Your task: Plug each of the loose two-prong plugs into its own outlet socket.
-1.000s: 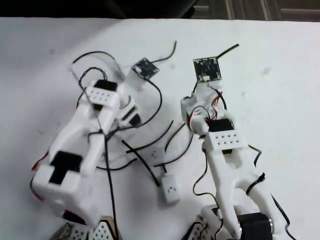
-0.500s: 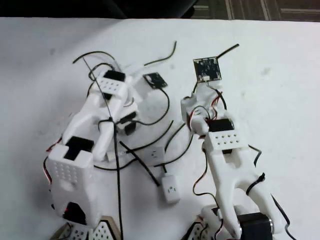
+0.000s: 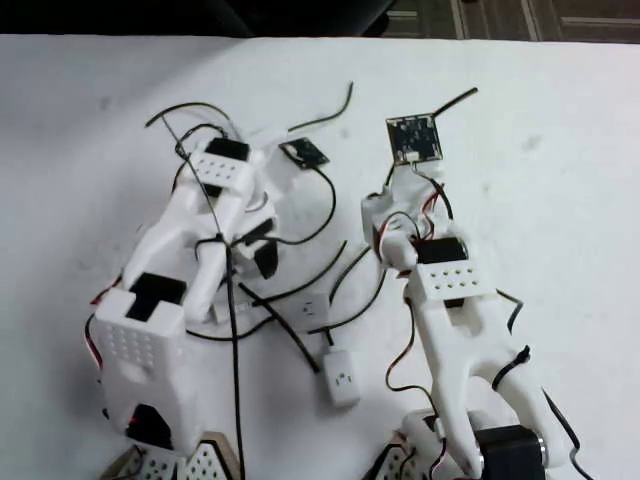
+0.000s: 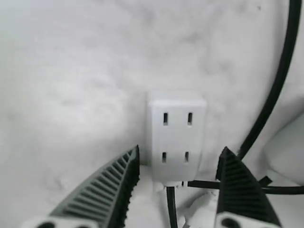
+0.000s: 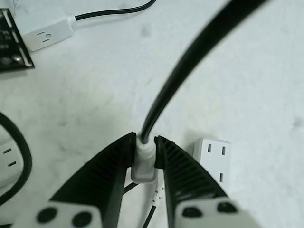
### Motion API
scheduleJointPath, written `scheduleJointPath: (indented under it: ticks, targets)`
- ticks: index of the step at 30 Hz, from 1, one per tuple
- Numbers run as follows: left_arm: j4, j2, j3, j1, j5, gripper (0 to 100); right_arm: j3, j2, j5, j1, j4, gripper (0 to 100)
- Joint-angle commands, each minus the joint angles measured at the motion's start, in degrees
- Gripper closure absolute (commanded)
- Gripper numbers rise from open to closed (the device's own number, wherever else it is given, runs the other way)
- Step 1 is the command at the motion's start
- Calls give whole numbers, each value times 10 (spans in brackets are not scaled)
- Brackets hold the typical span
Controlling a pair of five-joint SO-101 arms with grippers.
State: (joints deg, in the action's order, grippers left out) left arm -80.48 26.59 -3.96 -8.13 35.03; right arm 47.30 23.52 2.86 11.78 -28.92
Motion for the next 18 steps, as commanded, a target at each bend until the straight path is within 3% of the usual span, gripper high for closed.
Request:
scheduleJointPath:
  ticks: [1,8,18]
  targets:
    - [-7,-94,-22,23,-35,729,-3,19,-3,23,5,981]
    - [18,-214,48,79,-58,732,9,18,-5,75,9,981]
    - [215,-444,364,182,-102,732,30,-40,0,164,129,981]
